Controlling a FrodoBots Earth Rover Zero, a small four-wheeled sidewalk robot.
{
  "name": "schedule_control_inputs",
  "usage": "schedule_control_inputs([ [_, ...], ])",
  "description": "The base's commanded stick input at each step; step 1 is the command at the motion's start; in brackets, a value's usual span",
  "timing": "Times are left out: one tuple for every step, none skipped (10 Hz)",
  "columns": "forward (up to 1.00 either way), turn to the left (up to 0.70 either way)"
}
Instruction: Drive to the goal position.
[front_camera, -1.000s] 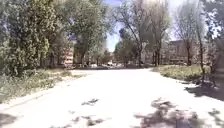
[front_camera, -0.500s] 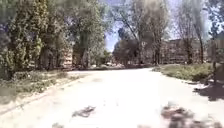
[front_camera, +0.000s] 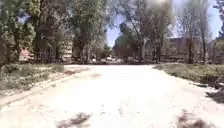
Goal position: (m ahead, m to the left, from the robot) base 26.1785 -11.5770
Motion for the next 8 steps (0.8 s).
schedule_control_inputs([
  [0.7, 0.01],
  [0.7, 0.01],
  [0.7, 0.01],
  [0.7, 0.01],
  [0.7, 0.01],
  [0.7, 0.01],
  [0.7, 0.01],
  [0.7, 0.01],
])
